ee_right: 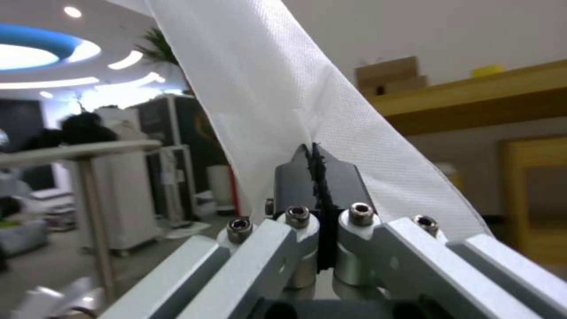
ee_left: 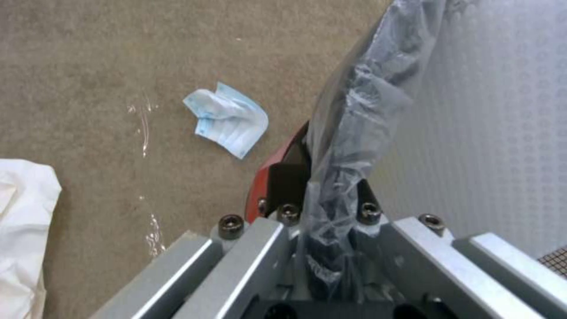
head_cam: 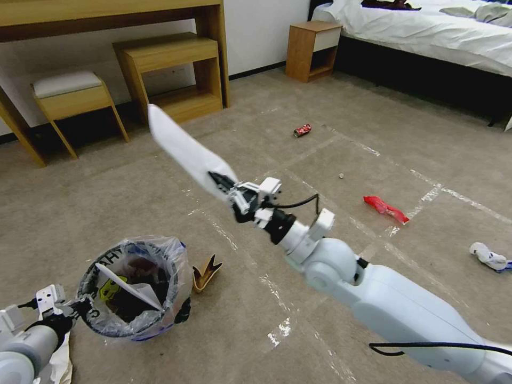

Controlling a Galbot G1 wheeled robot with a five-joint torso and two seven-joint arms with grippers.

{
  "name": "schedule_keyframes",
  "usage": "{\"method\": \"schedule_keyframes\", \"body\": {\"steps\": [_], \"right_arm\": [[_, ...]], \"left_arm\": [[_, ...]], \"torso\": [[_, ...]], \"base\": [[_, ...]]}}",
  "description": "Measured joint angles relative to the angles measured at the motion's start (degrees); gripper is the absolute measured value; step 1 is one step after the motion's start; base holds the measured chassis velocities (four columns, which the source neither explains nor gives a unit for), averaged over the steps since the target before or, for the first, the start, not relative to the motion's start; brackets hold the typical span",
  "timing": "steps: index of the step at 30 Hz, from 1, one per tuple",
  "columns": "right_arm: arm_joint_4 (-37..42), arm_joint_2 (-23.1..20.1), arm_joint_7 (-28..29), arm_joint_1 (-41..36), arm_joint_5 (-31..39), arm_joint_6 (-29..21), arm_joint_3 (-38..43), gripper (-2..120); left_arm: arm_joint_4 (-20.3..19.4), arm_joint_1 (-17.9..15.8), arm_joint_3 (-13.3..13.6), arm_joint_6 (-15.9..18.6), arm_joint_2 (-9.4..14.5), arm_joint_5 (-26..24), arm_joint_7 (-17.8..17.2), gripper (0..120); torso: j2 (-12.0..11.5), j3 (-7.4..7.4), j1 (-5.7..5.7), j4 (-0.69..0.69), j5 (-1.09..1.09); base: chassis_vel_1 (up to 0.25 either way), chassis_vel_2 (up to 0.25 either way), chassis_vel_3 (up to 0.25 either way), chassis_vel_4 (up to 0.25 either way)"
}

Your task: Pick up the trash bin and place the garbage on the floor into it.

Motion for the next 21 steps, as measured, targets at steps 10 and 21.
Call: {"method": "schedule_keyframes", "body": {"steps": [10,21], "right_arm": [[-0.48,5.06,0.67,3.87,4.01,0.0,-8.63,0],[-0.98,10.0,0.99,5.65,5.57,0.15,-13.9,0]], "left_arm": [[0.24,-0.52,-0.25,0.09,0.44,-1.12,-0.03,1],[1.29,-1.55,-0.54,0.26,1.57,-2.48,-0.62,1]], "torso": [[0.0,0.0,0.0,0.0,0.0],[0.0,0.0,0.0,0.0,0.0]], "base": [[0.0,0.0,0.0,0.0],[0.0,0.0,0.0,0.0]]}}
